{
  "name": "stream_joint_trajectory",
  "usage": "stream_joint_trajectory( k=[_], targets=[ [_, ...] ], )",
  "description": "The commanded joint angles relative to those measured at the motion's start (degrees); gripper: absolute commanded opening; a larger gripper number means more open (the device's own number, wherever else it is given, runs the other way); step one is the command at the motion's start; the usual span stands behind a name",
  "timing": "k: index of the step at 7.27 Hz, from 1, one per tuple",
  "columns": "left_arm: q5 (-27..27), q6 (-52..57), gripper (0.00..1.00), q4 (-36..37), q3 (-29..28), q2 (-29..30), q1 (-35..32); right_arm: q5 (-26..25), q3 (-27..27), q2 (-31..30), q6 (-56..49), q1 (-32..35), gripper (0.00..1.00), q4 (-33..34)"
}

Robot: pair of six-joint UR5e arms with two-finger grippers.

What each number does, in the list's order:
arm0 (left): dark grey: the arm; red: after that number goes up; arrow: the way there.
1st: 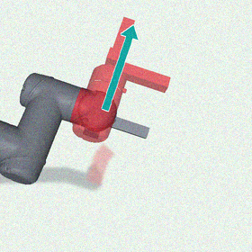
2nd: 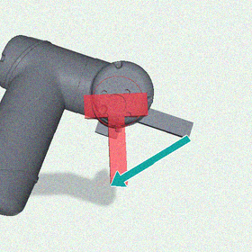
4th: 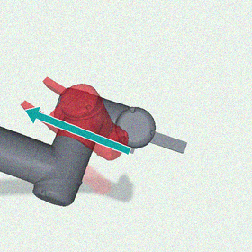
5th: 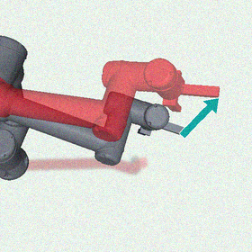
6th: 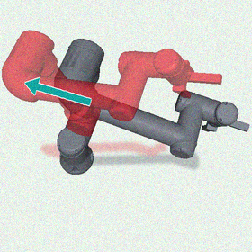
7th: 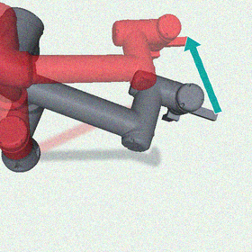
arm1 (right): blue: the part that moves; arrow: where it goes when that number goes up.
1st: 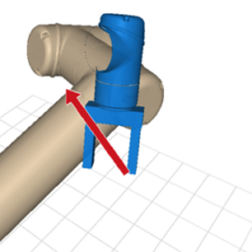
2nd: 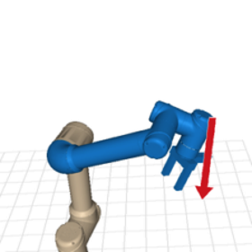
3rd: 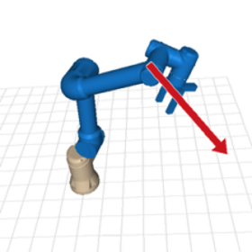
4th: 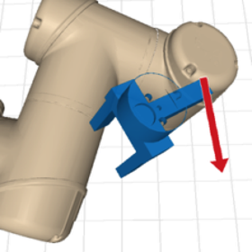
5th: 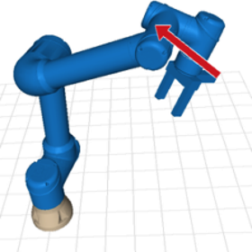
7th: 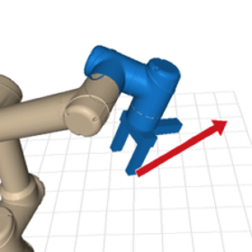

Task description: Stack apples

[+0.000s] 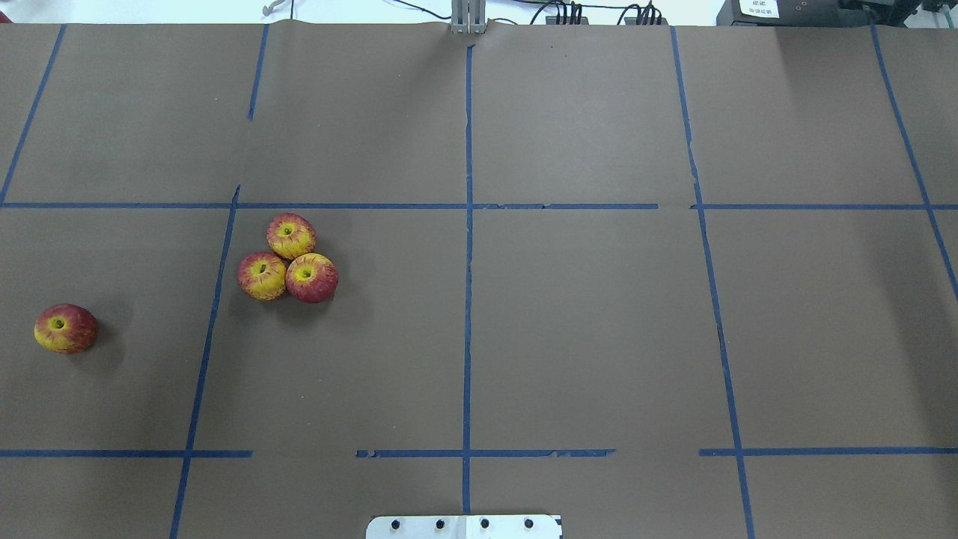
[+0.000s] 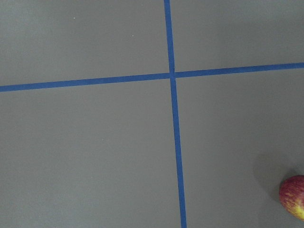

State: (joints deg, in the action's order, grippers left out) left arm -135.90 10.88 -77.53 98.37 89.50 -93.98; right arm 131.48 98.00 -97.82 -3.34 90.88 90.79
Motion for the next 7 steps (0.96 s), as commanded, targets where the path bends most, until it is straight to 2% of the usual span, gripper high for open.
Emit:
stream_joint_trajectory(
  k=[1,4,5,6,7],
  targets=[
    [-0.15,0.62,1.00,0.10,1.38,0.50,0.11,0.00,0.00,0.00,0.00,0.00,1.00,0.00],
    [-0.59,0.63,1.00,-1.82,0.25,-0.20,0.37,0.00,0.00,0.00,0.00,0.00,1.00,0.00],
    [-3.03,-0.76,1.00,-7.41,0.42,-0.11,1.85,0.00,0.00,0.00,0.00,0.00,1.00,0.00],
    [-6.97,-8.61,1.00,-9.03,0.51,-0.37,9.00,0.00,0.00,0.00,0.00,0.00,1.00,0.00],
    [-6.05,-14.43,1.00,-12.27,0.95,-0.38,15.77,0.00,0.00,0.00,0.00,0.00,1.00,0.00]
  ],
)
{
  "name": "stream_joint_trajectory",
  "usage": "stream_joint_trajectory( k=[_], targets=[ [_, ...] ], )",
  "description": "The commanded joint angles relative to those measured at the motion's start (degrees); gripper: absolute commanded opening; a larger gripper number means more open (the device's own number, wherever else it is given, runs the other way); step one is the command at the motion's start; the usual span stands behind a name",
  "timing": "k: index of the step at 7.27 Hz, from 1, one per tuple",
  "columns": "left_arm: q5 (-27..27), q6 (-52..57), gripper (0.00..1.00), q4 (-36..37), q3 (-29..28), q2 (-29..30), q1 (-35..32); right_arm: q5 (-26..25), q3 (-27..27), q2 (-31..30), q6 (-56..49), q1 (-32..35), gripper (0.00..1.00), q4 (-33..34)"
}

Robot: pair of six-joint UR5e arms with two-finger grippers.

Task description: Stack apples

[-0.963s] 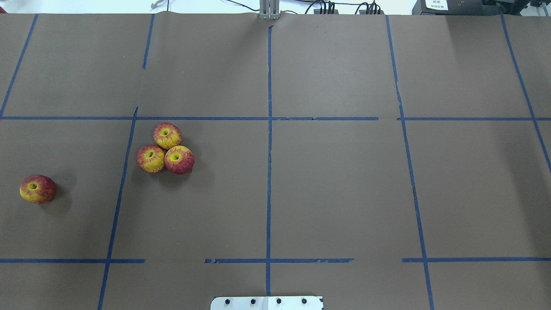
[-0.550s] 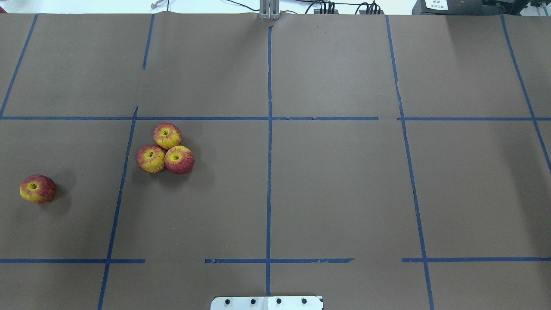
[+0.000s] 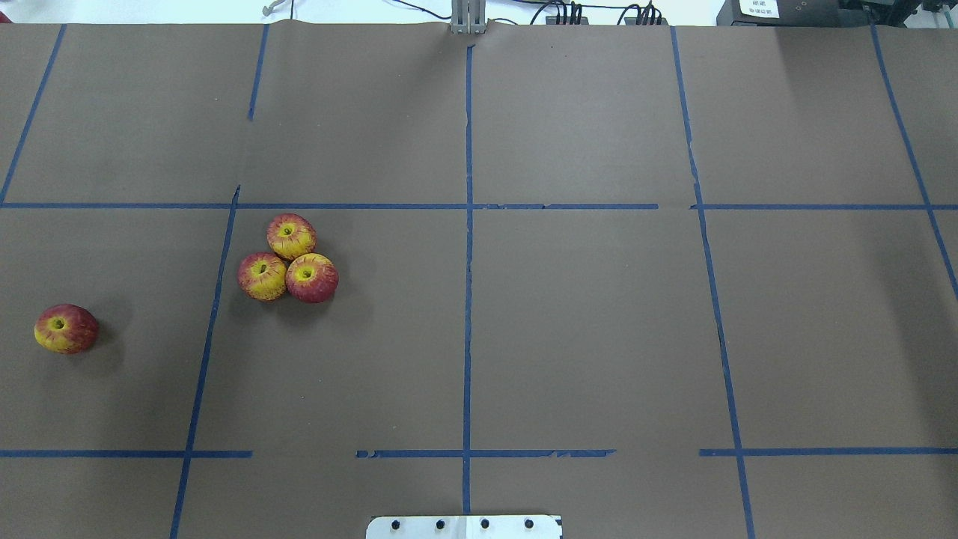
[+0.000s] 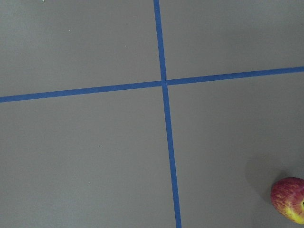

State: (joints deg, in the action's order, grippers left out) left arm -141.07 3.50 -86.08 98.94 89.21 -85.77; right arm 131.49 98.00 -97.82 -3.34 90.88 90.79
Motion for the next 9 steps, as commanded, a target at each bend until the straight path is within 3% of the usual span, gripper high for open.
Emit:
stream_joint_trajectory(
  k=[1,5,9],
  targets=[
    [-0.79,-15.81,1.00,-8.26,1.33,-0.18,11.12,0.00,0.00,0.00,0.00,0.00,1.00,0.00],
    [8.86,-45.27,1.00,-29.46,1.96,-5.62,27.98,0.00,0.00,0.00,0.00,0.00,1.00,0.00],
    [11.43,-49.55,1.00,-29.49,1.70,-5.81,32.24,0.00,0.00,0.00,0.00,0.00,1.00,0.00]
  ],
)
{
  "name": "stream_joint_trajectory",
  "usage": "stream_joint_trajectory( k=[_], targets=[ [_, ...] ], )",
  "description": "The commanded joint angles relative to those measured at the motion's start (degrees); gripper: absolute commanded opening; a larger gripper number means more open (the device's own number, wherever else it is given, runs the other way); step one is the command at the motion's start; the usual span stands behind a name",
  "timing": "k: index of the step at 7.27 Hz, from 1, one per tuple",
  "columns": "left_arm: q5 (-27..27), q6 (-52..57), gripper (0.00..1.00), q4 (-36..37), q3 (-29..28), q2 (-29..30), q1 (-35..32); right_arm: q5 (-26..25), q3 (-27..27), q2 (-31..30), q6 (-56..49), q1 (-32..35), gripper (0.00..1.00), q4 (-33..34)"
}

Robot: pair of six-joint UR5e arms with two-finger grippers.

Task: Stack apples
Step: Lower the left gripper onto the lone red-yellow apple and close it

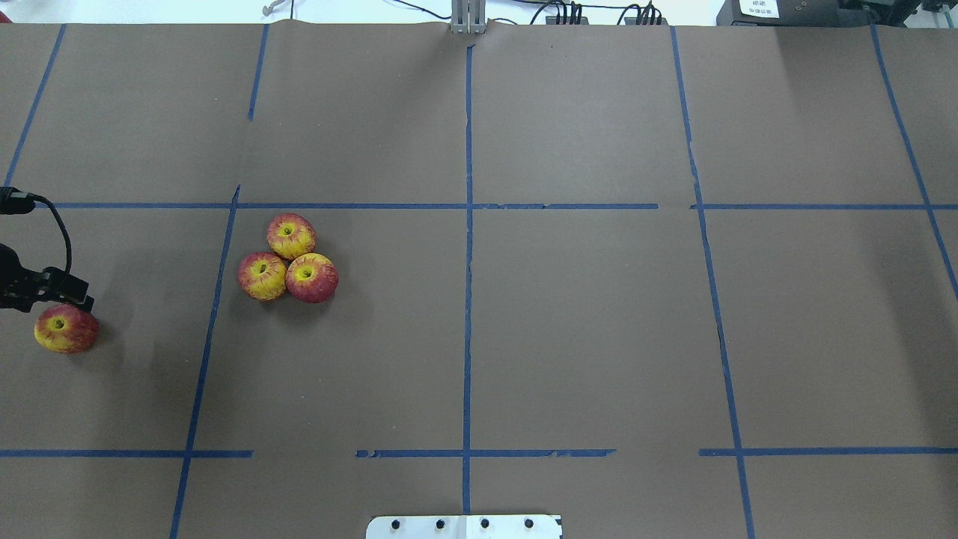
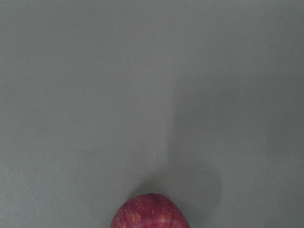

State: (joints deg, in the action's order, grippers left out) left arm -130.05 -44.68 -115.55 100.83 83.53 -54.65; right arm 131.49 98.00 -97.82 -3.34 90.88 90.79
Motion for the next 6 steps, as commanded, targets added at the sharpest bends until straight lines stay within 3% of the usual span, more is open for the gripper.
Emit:
stream_joint_trajectory(
  k=[1,2,6],
  targets=[
    [1.10,-3.11,1.00,-0.02,-0.81,-0.12,2.69,0.00,0.00,0.00,0.00,0.00,1.00,0.00],
    [3.20,-3.48,1.00,-0.02,-0.81,-0.12,3.23,0.00,0.00,0.00,0.00,0.00,1.00,0.00],
    [3.31,-3.57,1.00,0.15,0.06,-1.78,3.32,0.00,0.00,0.00,0.00,0.00,1.00,0.00]
  ],
)
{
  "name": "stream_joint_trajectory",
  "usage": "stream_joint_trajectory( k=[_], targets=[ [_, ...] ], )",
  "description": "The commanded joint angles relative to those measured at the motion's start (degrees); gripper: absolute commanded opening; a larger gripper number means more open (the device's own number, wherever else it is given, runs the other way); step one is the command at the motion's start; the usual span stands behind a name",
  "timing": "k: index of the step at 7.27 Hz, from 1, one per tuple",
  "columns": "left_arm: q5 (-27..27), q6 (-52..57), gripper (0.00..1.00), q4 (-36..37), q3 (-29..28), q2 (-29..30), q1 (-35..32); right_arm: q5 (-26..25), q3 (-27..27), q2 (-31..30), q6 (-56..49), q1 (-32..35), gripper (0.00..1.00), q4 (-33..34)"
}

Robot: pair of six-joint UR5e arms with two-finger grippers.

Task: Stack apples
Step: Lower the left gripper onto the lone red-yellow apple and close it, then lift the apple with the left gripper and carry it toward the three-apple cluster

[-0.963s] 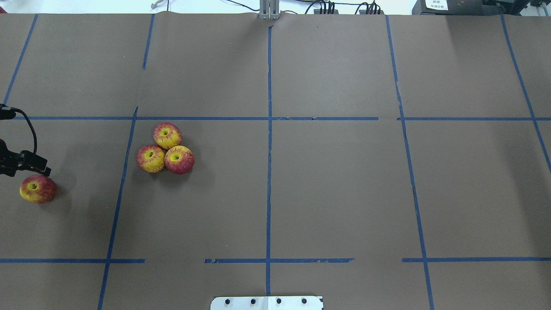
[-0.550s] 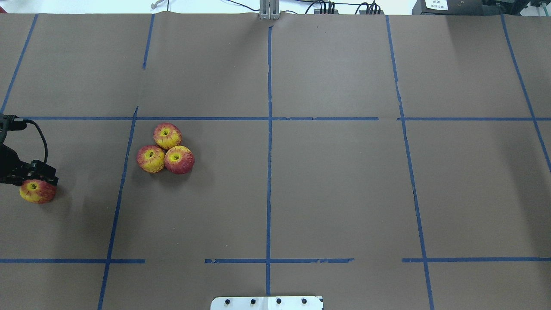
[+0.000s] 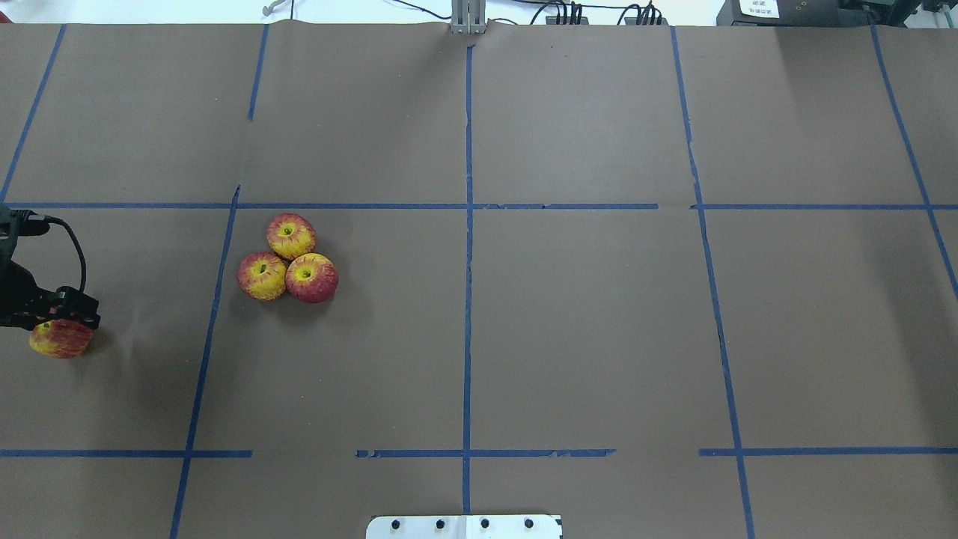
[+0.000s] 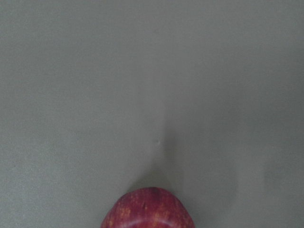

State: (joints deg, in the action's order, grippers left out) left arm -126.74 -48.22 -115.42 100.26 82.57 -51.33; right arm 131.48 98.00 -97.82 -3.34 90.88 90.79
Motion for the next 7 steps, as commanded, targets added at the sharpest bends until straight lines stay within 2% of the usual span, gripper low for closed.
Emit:
stream_joint_trajectory(
  k=[1,6,7],
  targets=[
    [0.09,-0.11,1.00,0.10,1.08,-0.83,0.00,0.00,0.00,0.00,0.00,0.00,1.00,0.00],
    [0.01,0.24,1.00,-0.07,-0.24,-0.92,1.75,0.00,0.00,0.00,0.00,0.00,1.00,0.00],
    [0.01,0.41,0.88,-0.16,-0.24,-0.91,1.85,0.00,0.00,0.00,0.00,0.00,1.00,0.00]
  ],
)
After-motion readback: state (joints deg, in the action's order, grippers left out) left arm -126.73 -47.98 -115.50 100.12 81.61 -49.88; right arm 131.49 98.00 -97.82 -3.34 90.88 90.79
